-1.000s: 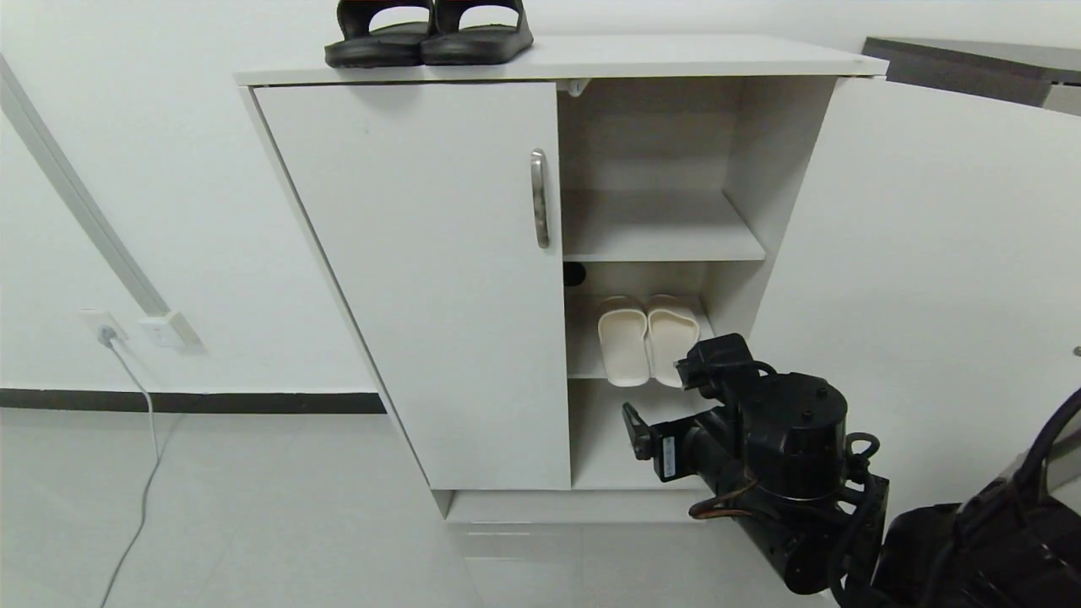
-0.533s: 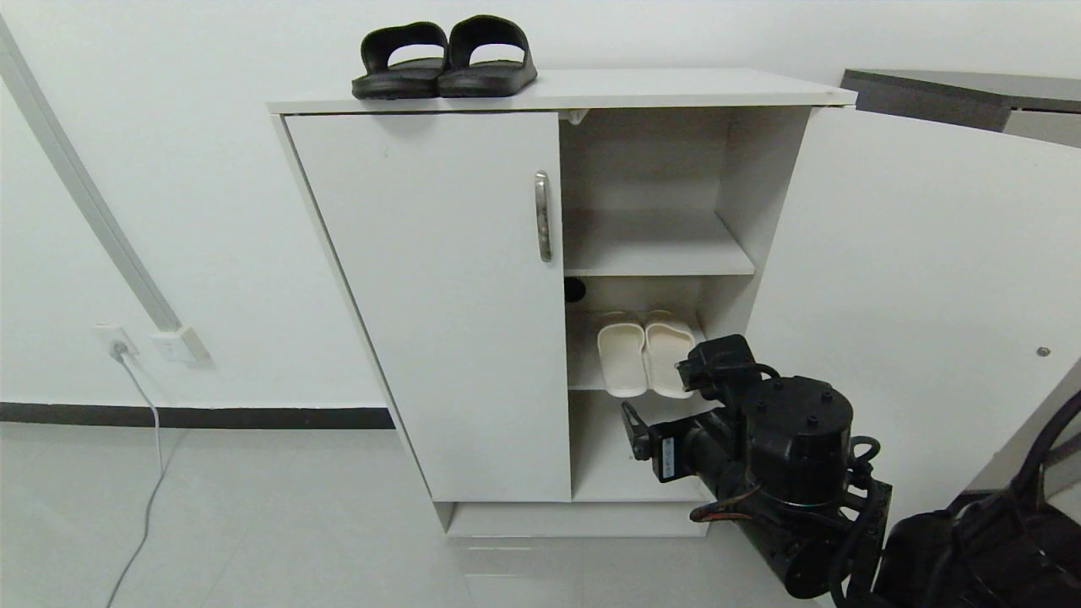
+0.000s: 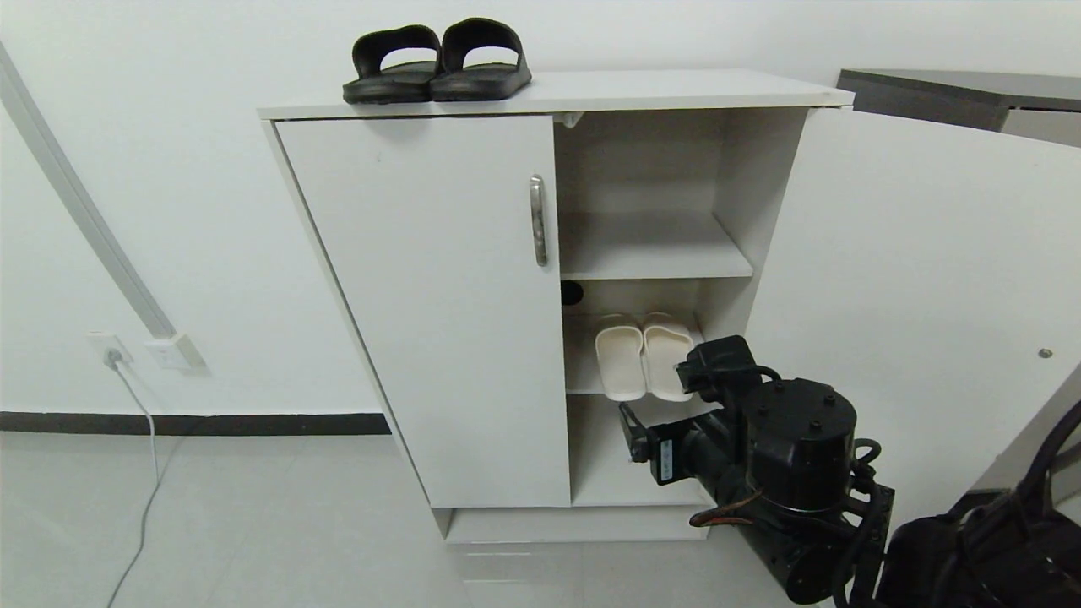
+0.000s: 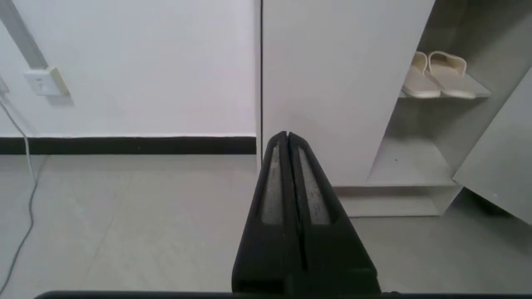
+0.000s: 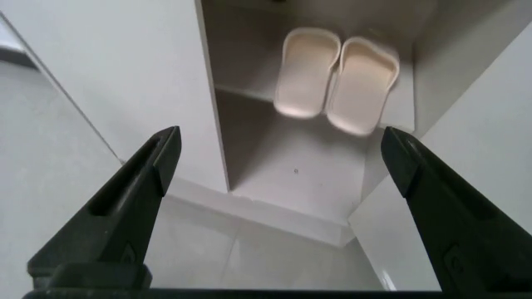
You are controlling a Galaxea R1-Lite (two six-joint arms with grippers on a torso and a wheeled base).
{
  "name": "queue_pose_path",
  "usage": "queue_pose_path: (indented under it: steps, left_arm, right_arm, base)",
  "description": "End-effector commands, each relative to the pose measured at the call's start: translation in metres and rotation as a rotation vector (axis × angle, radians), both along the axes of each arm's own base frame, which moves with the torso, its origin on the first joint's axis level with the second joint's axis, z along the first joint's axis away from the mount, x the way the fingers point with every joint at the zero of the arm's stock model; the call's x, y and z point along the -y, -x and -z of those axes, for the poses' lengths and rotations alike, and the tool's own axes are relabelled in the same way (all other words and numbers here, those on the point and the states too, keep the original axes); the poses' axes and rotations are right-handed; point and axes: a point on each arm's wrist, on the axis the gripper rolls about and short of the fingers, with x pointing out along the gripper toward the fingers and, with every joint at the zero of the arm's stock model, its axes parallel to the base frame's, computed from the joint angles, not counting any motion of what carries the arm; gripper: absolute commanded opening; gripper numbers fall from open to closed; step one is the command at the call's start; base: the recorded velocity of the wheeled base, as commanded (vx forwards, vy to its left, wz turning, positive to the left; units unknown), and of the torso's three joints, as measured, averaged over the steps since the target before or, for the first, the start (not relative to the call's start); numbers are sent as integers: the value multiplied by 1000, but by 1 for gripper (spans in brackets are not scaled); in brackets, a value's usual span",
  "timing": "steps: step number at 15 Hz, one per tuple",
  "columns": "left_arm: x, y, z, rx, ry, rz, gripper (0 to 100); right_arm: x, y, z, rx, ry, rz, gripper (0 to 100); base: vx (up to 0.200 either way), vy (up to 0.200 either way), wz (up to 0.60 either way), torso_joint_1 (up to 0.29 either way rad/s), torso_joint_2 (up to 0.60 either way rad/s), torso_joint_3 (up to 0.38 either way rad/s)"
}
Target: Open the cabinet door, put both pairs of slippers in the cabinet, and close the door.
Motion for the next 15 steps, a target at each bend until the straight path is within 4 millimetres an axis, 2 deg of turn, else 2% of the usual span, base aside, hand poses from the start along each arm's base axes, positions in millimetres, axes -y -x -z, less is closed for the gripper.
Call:
queue_pose_path:
  steps: [1,6,11,15]
  left_arm:
    - [0,0,0,-2,1,-1,0]
    - [0,0,0,-2,1,-1,0]
    - [0,0,0,-2,2,-1,0]
    - [0,0,0,-2,7,-4,0]
  right_arm:
    - [0,-1,1,-3,3,2,100]
    - [-2,-3,7,6,-5,3,100]
    - [0,-2,4,18,-19,5,100]
    - [0,-2,4,24,-19,4,100]
  base:
    - [0,200,0,2,2,7]
    - [0,200,0,1,0,4]
    - [0,200,0,1,2,1]
    - [0,0,0,0,0,0]
